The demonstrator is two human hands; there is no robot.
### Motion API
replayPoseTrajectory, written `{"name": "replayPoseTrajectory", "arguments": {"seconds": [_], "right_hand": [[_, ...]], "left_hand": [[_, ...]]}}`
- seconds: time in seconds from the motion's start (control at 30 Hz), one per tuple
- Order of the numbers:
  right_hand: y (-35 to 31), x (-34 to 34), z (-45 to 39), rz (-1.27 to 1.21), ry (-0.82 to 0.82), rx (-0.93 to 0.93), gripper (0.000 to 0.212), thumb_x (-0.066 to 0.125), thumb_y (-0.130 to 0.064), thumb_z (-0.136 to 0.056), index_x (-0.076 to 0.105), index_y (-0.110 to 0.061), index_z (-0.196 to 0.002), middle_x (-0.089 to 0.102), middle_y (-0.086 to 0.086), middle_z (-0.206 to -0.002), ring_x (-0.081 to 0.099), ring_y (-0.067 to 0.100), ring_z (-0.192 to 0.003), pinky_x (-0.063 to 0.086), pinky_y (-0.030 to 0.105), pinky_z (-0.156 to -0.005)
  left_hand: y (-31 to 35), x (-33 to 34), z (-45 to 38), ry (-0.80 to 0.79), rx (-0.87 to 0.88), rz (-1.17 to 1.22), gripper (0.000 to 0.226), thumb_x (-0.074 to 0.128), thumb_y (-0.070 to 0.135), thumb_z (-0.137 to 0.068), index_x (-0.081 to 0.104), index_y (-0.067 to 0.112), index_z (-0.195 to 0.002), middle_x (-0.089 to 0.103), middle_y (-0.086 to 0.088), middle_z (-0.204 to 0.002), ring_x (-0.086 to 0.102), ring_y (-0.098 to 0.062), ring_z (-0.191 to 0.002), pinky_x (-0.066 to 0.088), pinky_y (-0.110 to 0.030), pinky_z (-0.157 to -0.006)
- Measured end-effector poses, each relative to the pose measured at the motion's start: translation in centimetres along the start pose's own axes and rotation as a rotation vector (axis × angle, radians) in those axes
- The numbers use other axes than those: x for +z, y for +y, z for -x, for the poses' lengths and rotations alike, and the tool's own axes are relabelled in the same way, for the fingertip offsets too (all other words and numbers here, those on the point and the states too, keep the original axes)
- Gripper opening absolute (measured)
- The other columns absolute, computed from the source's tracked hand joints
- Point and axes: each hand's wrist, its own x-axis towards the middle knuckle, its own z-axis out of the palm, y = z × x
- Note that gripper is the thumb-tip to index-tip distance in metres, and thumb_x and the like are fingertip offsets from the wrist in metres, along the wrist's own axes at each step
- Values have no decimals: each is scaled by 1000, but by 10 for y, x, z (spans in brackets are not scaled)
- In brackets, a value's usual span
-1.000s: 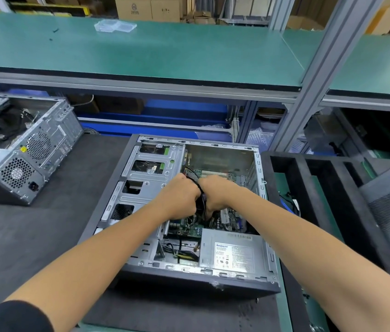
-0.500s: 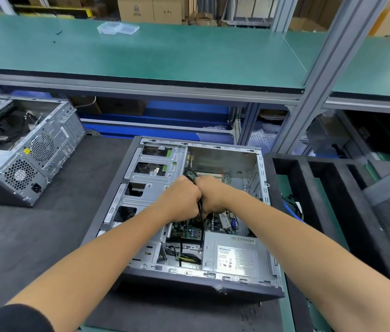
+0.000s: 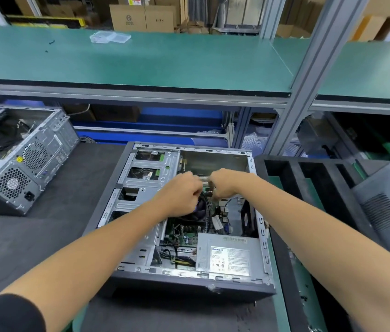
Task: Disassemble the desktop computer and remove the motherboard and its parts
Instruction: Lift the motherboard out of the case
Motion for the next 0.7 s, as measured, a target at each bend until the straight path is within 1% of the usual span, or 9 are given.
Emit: {"name": "replayPoseTrajectory", "arguments": {"seconds": [0.1,0.17,0.27,0.33,0.4,0.47,0.53,0.63,0.7], "right_hand": [[1,9,3,80,-106,18,19,68,-23,-85,55,-10,-85,57,6,-86,53,27,-82,44,32,-71],[5,13,8,102,-176,31,27,71,-19,-84,47,-10,-74,51,4,-77,50,26,-80,42,32,-70],[8,18,16,143,-242,13,34,79,-19,-77,47,-17,-89,48,-1,-78,49,20,-73,42,32,-69],[7,23,19,218,-289,-3,25,75,-16,-80,54,-13,-94,48,-1,-76,47,18,-65,42,33,-67],[6,26,21,252,-307,-8,19,70,-11,-84,59,-7,-99,51,2,-81,50,22,-72,43,34,-68],[8,26,22,257,-317,-21,13,68,-9,-85,58,-5,-92,52,4,-85,51,25,-80,43,34,-66],[9,24,22,252,-324,-30,17,71,-11,-84,54,-6,-84,53,4,-84,51,24,-76,42,33,-61],[8,24,21,242,-337,-35,21,72,-12,-83,59,-4,-97,47,0,-72,50,22,-70,45,34,-64],[7,25,19,245,-340,-35,25,70,-12,-85,59,-1,-106,44,-1,-69,50,21,-67,46,33,-66]], "left_hand": [[13,-3,-21,-46,66,-33,4,51,9,-77,48,11,-77,48,-1,-79,44,-22,-80,39,-35,-70],[16,3,-31,-168,88,-86,11,57,18,-80,51,10,-84,54,-4,-85,52,-25,-84,45,-38,-72],[12,15,-39,-400,55,-149,38,60,46,-88,55,10,-98,59,-6,-99,56,-25,-91,48,-39,-80],[13,20,-44,-462,37,-183,42,55,53,-90,55,11,-83,61,-9,-93,58,-26,-87,49,-40,-76],[13,23,-50,-450,62,-244,42,61,45,-88,49,12,-64,62,-13,-85,59,-29,-79,52,-43,-71],[12,21,-54,-467,71,-273,35,67,35,-81,48,15,-60,63,-12,-82,58,-28,-79,53,-43,-70],[10,17,-58,-513,48,-214,31,77,39,-74,55,17,-77,63,-6,-93,57,-23,-89,53,-40,-75],[5,13,-58,-615,12,-240,85,82,59,-59,47,16,-124,49,-2,-125,50,-23,-113,47,-38,-88],[3,13,-55,-654,-7,-354,105,79,69,-53,39,14,-133,44,-2,-130,49,-25,-118,46,-41,-91]]}}
